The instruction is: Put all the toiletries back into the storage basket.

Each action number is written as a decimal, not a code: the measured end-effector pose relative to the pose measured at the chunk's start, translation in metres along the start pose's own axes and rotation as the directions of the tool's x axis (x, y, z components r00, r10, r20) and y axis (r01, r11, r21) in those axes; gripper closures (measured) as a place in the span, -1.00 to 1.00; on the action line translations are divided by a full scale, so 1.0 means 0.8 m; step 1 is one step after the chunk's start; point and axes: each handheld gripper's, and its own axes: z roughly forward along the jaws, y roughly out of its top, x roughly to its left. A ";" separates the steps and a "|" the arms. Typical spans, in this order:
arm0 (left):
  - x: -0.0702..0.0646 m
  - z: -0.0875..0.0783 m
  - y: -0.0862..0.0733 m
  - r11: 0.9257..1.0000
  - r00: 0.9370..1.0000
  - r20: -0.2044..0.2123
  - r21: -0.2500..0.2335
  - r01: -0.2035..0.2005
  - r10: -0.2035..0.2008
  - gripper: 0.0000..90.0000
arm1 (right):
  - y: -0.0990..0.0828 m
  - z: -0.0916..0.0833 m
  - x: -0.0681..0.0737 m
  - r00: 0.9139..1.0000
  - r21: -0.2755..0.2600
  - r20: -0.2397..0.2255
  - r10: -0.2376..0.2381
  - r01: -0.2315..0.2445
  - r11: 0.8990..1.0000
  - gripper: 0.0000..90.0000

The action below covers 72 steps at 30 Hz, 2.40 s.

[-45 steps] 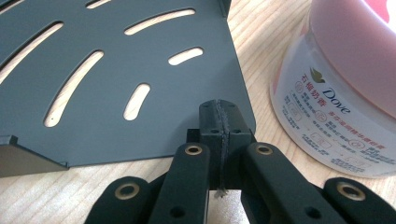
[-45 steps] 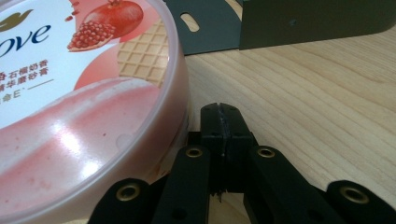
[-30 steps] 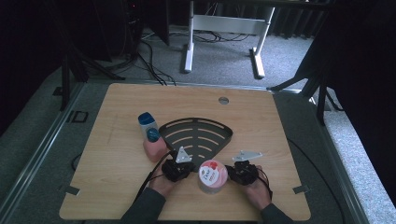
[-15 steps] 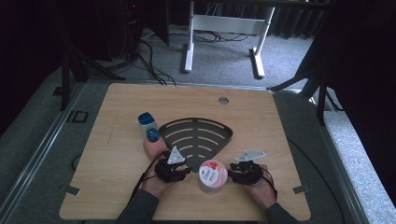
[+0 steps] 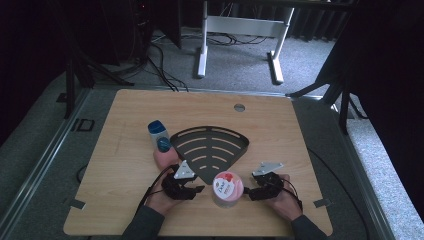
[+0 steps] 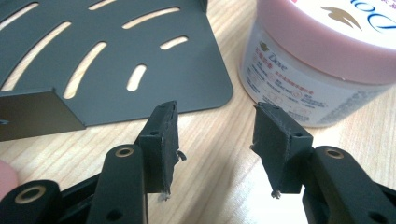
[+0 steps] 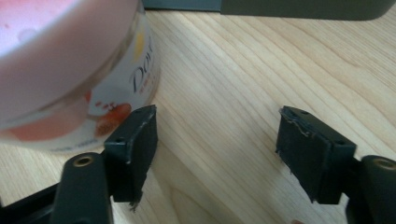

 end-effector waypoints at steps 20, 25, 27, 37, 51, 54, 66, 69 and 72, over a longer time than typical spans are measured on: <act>-0.007 -0.005 -0.003 0.999 0.998 0.057 -0.035 -0.010 0.012 0.02 | -0.016 -0.006 -0.003 0.999 -0.050 -0.025 -0.023 0.022 0.999 -0.39; -0.007 -0.004 -0.001 0.999 0.997 0.079 -0.033 -0.023 0.025 -0.06 | -0.019 -0.007 -0.002 0.995 -0.051 -0.062 -0.076 0.073 0.996 -0.50; -0.008 -0.003 0.000 0.999 0.996 0.087 -0.034 -0.027 0.030 -0.10 | -0.019 -0.007 -0.003 0.994 -0.051 -0.067 -0.081 0.078 0.996 -0.51; -0.016 0.001 0.003 0.997 0.987 0.142 -0.039 -0.068 0.072 -0.13 | -0.020 -0.009 0.003 0.981 -0.074 -0.111 -0.161 0.153 0.985 -0.36; -0.024 0.005 0.008 0.993 0.979 0.171 -0.053 -0.101 0.109 -0.16 | -0.018 -0.014 0.011 0.953 -0.117 -0.201 -0.226 0.206 0.972 -0.37; -0.025 0.005 0.010 0.993 0.979 0.173 -0.056 -0.104 0.112 -0.16 | -0.017 -0.016 0.012 0.948 -0.131 -0.217 -0.232 0.207 0.970 -0.37; -0.032 0.014 0.014 0.990 0.974 0.183 -0.070 -0.123 0.134 -0.27 | -0.008 -0.019 0.019 0.923 -0.188 -0.265 -0.278 0.233 0.954 -0.40; -0.034 0.015 0.016 0.988 0.972 0.185 -0.072 -0.136 0.148 -0.27 | -0.006 -0.020 0.020 0.918 -0.199 -0.279 -0.281 0.231 0.952 -0.41; -0.036 0.017 0.018 0.986 0.967 0.200 -0.076 -0.147 0.160 -0.28 | -0.003 -0.020 0.022 0.913 -0.207 -0.284 -0.292 0.239 0.949 -0.42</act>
